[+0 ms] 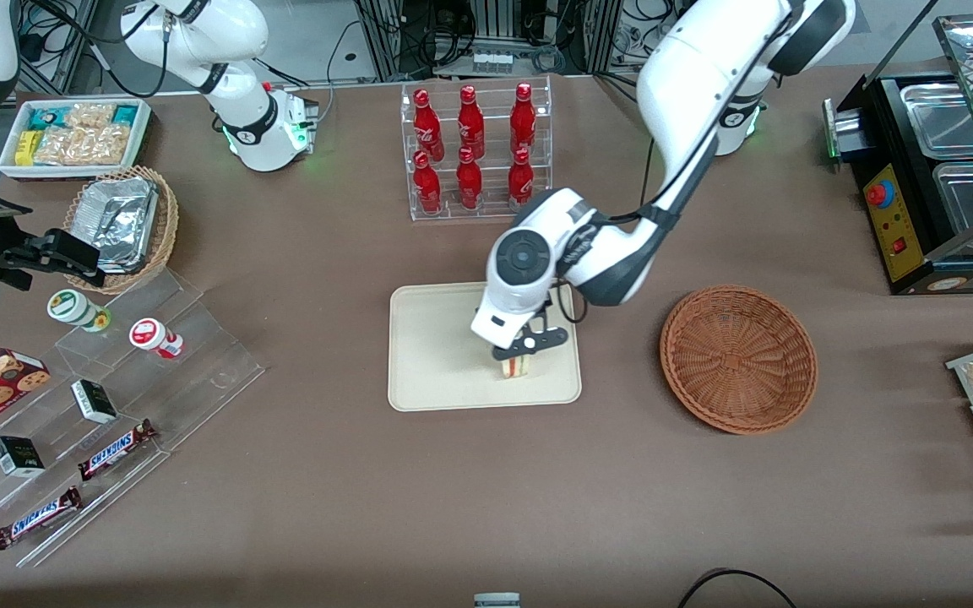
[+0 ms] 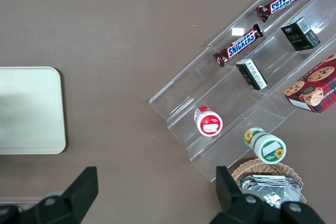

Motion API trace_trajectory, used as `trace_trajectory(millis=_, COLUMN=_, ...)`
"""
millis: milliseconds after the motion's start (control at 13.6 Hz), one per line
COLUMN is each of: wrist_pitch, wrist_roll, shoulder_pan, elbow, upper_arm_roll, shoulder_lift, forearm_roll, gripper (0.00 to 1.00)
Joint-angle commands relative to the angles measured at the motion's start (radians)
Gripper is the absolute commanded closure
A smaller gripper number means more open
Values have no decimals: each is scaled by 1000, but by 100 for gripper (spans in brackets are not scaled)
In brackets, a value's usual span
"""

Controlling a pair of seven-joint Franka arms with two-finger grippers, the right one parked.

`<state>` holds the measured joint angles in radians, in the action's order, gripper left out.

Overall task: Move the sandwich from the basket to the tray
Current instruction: 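Carry the sandwich with the left gripper over the white tray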

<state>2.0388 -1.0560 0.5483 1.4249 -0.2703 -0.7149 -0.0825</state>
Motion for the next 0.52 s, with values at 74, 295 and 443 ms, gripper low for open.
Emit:
trace_trajectory(millis=74, wrist_pitch=-12, wrist_roll=-94, shoulder_pan=73, elbow=-112, upper_arm_roll=14, shoulder_lift=-89, forearm_roll=-77, gripper=100)
trace_trajectory(millis=295, wrist_pitch=-6, wrist_roll=-142, shoulder_pan=94, elbow=-135, upper_arm_roll=14, shoulder_lift=-116, forearm_roll=-105, gripper=100)
trace_trajectory(millis=443, wrist_pitch=-6, wrist_roll=-160, shoulder_pan=99, elbow=-141, upper_arm_roll=16, shoulder_lift=-129, forearm_roll=-105, gripper=100)
